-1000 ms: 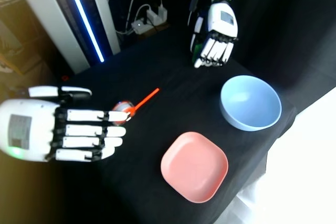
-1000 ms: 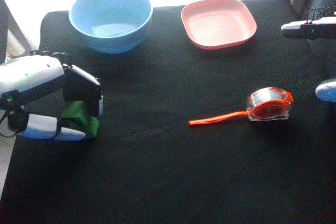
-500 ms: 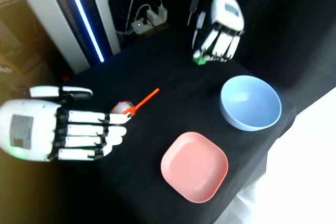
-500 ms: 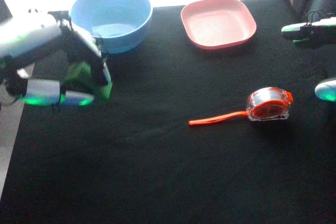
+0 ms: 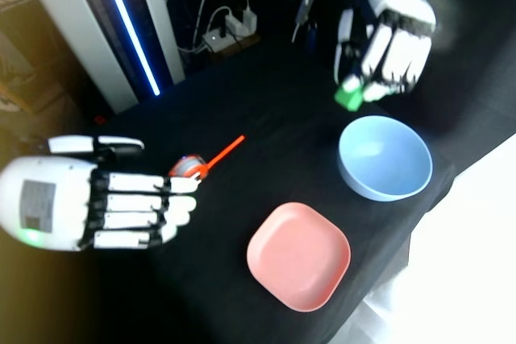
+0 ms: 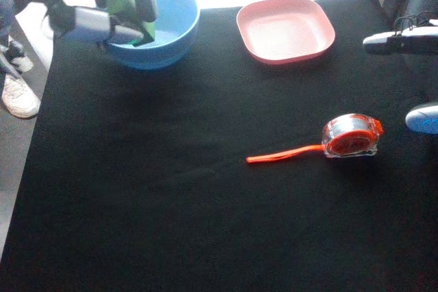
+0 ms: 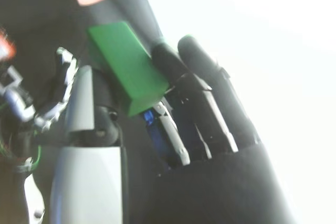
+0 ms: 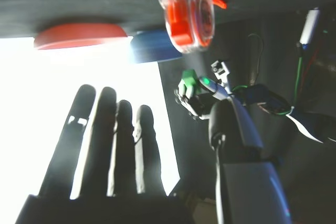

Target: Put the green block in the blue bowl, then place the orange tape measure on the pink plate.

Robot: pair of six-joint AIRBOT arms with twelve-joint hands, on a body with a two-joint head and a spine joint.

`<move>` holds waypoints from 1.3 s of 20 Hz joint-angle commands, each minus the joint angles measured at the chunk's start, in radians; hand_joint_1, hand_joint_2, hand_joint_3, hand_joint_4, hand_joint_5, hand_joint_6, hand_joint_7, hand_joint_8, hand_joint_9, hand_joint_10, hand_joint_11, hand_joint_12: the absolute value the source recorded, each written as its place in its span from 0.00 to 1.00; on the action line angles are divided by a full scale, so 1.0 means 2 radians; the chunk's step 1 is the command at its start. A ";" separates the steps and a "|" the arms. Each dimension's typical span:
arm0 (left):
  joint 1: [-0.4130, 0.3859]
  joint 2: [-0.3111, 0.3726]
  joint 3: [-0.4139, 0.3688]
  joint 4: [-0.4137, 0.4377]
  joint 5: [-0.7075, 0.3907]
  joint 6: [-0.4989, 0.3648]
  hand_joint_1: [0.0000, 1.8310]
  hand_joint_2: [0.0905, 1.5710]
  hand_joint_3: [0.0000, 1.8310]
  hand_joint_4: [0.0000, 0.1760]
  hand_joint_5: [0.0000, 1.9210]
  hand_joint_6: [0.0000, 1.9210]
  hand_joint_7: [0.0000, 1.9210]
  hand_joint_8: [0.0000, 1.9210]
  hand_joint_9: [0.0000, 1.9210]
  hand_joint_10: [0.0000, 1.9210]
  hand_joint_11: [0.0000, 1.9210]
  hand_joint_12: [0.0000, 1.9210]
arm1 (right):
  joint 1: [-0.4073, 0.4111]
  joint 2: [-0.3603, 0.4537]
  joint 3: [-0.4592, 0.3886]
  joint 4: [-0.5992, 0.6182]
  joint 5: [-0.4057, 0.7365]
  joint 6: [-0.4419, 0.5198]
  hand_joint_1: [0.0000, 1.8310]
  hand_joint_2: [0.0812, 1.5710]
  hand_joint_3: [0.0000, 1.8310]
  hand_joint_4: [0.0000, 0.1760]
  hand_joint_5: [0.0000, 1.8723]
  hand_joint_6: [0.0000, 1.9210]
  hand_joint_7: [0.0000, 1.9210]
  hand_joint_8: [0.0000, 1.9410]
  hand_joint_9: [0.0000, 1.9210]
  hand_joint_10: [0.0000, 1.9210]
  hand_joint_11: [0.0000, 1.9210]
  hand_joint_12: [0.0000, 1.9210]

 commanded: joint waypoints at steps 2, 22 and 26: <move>-0.020 -0.022 0.033 -0.013 -0.001 0.002 0.76 0.64 0.00 0.00 0.63 0.21 0.59 0.37 0.55 0.55 0.45 0.59 | 0.006 -0.004 0.005 0.021 0.053 0.007 0.49 0.66 0.00 0.00 0.20 0.00 0.17 0.00 0.16 0.00 0.00 0.43; -0.063 -0.067 0.074 0.021 0.059 0.016 0.55 0.61 0.00 0.18 0.35 0.00 0.37 0.00 0.30 0.26 0.17 0.71 | 0.007 -0.012 0.012 0.020 0.053 0.020 0.43 0.69 0.00 0.00 0.17 0.00 0.16 0.00 0.19 0.00 0.04 0.43; -0.015 0.004 -0.002 -0.008 -0.052 0.015 0.48 0.63 0.00 0.29 0.25 0.00 0.23 0.00 0.23 0.01 0.03 0.57 | 0.007 -0.011 0.009 0.019 0.058 0.027 0.43 0.66 0.00 0.02 0.18 0.00 0.16 0.00 0.17 0.00 0.01 0.47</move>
